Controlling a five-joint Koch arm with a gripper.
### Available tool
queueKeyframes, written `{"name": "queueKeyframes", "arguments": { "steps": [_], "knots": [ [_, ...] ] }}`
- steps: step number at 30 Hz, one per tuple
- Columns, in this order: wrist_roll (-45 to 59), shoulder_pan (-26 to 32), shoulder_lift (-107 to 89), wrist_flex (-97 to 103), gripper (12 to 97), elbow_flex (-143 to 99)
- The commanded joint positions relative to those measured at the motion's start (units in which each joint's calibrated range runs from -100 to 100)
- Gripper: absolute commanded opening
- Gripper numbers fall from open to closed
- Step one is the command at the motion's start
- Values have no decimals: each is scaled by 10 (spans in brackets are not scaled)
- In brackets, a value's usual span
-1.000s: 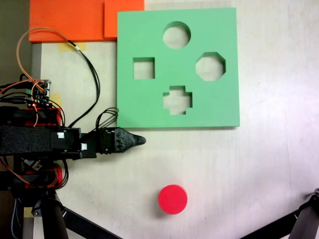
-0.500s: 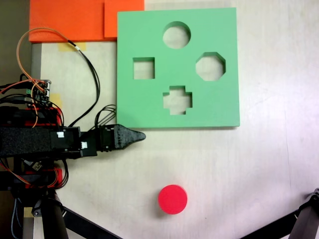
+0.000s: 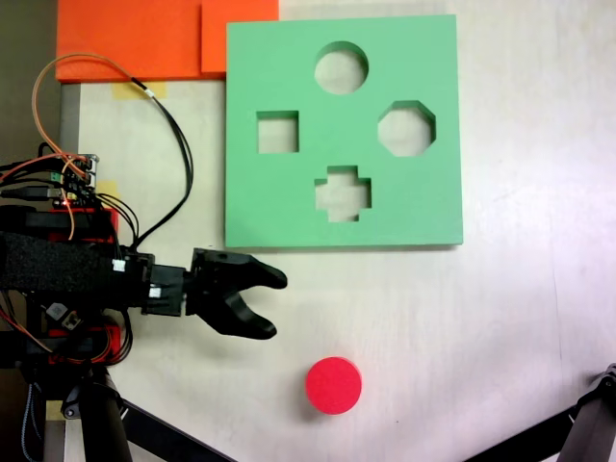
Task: Put the cylinder block into the corresponding hole
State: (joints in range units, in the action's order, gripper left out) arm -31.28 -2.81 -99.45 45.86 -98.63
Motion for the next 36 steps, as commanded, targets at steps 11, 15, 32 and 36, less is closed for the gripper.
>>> {"name": "queueKeyframes", "arguments": {
  "steps": [11, 15, 32, 36],
  "knots": [
    [-239, -2, -5, -21, 514, -14],
    [-239, -24, -5, -29, 491, -14],
    [-208, -61, 673, 541, 744, -14],
    [-207, -61, 722, 541, 744, 15]
  ]
}}
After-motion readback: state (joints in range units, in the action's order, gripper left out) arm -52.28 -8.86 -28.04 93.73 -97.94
